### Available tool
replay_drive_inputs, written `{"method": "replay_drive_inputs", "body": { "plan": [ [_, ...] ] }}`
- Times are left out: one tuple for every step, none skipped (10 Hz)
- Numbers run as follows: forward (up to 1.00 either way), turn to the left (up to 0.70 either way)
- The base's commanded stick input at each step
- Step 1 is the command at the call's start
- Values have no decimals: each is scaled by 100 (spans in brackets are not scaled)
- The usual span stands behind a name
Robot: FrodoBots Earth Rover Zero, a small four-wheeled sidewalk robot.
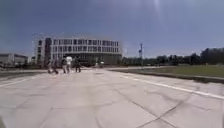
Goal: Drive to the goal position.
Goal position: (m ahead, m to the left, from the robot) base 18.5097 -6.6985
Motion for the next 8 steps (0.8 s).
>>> {"method": "replay_drive_inputs", "body": {
  "plan": [
    [85, 0],
    [85, 0],
    [85, 0],
    [85, 0],
    [85, 0],
    [85, 0],
    [85, 0],
    [85, 0]
  ]
}}
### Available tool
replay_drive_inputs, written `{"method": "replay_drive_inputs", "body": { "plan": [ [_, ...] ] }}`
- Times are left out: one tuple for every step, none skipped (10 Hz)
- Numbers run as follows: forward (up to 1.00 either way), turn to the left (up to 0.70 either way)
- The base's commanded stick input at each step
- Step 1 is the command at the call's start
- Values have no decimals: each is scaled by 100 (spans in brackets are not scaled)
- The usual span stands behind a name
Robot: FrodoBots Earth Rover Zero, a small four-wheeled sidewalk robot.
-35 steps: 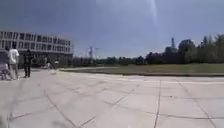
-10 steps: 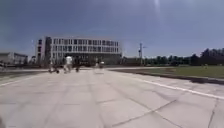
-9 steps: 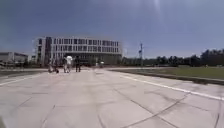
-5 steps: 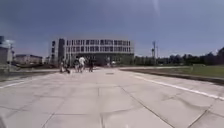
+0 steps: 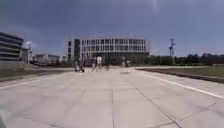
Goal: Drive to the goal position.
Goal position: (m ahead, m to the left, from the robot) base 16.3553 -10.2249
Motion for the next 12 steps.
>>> {"method": "replay_drive_inputs", "body": {
  "plan": [
    [85, 0],
    [85, 0],
    [85, 0],
    [85, 0],
    [85, 0],
    [85, 0],
    [85, 11],
    [85, 28],
    [85, 34],
    [85, 34],
    [85, 24],
    [85, 0]
  ]
}}
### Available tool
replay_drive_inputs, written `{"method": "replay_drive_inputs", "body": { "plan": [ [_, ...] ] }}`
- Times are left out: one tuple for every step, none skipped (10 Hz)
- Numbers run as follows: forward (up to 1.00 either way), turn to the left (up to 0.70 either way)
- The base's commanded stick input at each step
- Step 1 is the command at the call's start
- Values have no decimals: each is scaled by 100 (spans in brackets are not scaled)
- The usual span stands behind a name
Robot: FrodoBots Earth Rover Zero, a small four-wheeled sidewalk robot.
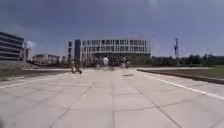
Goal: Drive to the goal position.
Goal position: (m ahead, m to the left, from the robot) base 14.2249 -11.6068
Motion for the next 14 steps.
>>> {"method": "replay_drive_inputs", "body": {
  "plan": [
    [85, 0],
    [85, 0],
    [85, 0],
    [85, 0],
    [85, 0],
    [85, 0],
    [85, -13],
    [85, -29],
    [85, -34],
    [85, -7],
    [85, -3],
    [85, -3],
    [85, -3],
    [85, -3]
  ]
}}
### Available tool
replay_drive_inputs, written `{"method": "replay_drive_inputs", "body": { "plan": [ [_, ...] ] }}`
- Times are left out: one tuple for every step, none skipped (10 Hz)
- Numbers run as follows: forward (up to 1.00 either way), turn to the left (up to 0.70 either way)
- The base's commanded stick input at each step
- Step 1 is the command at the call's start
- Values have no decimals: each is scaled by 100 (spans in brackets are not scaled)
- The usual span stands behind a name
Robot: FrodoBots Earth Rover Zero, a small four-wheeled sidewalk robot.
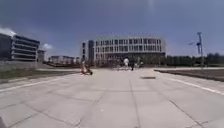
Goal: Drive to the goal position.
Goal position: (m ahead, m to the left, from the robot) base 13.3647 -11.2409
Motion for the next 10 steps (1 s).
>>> {"method": "replay_drive_inputs", "body": {
  "plan": [
    [85, -3],
    [85, -18],
    [85, -32],
    [85, -34],
    [85, -34],
    [85, -34],
    [85, -34],
    [85, -34],
    [85, -15],
    [85, 0]
  ]
}}
